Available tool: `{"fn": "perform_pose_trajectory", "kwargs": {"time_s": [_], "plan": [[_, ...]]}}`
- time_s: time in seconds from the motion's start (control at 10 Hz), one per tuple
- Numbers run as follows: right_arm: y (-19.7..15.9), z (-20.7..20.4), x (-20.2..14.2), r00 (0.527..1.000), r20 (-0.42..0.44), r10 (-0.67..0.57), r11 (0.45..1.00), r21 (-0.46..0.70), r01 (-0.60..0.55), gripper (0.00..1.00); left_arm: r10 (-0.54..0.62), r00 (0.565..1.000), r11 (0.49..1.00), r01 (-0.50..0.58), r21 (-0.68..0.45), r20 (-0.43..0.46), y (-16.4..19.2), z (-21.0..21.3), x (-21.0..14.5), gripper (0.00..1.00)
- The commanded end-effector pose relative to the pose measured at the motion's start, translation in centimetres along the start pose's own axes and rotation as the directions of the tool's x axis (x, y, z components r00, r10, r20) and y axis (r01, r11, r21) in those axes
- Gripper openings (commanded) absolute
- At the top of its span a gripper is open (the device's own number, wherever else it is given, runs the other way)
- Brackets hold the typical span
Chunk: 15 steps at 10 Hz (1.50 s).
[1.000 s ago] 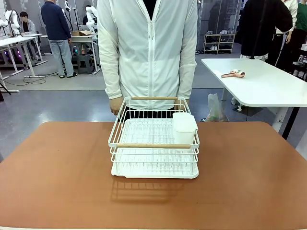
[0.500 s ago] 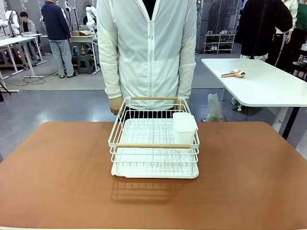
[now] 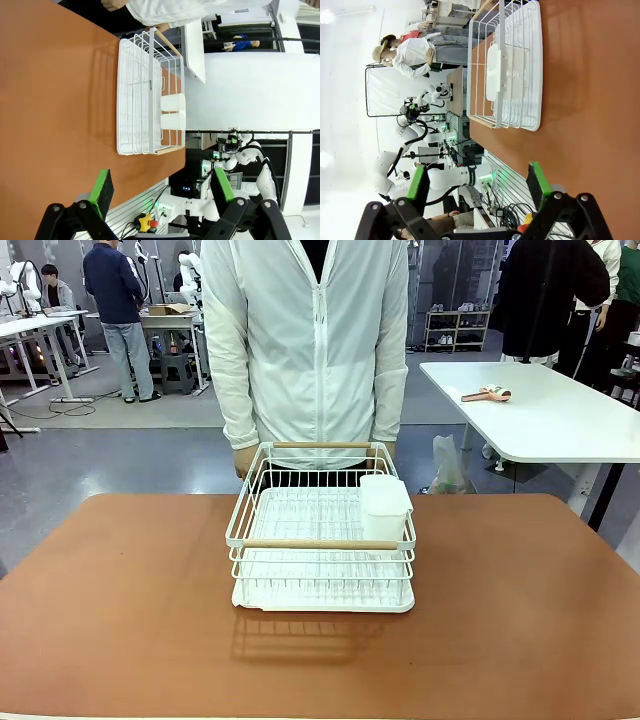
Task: Clean the table.
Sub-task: Pick up the Lint Roller when the human hands it over.
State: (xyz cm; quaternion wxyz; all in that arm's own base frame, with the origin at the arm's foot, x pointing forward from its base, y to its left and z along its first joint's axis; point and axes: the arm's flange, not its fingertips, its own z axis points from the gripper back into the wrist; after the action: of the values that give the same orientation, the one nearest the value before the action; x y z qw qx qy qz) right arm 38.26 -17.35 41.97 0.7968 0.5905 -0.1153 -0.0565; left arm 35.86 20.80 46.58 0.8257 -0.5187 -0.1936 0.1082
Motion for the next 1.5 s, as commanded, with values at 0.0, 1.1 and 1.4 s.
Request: {"fn": "perform_pose_trajectory", "kwargs": {"time_s": [0.0,1.1,1.4], "plan": [[0.06,-0.07,-0.1,1.0,-0.005,0.004,1.0,0.009,-0.004,1.0,-0.011,1.0,1.0,0.011,-0.008,-0.01,0.03,0.2,-0.21,1.0],[0.06,-0.07,-0.1,1.0,-0.005,0.004,1.0,0.009,-0.004,1.0,-0.011,1.0,1.0,0.011,-0.008,-0.01,0.03,0.2,-0.21,1.0],[0.06,-0.07,-0.1,1.0,-0.005,0.004,1.0,0.009,-0.004,1.0,-0.011,1.0,1.0,0.011,-0.008,-0.01,0.03,0.2,-0.21,1.0]]}}
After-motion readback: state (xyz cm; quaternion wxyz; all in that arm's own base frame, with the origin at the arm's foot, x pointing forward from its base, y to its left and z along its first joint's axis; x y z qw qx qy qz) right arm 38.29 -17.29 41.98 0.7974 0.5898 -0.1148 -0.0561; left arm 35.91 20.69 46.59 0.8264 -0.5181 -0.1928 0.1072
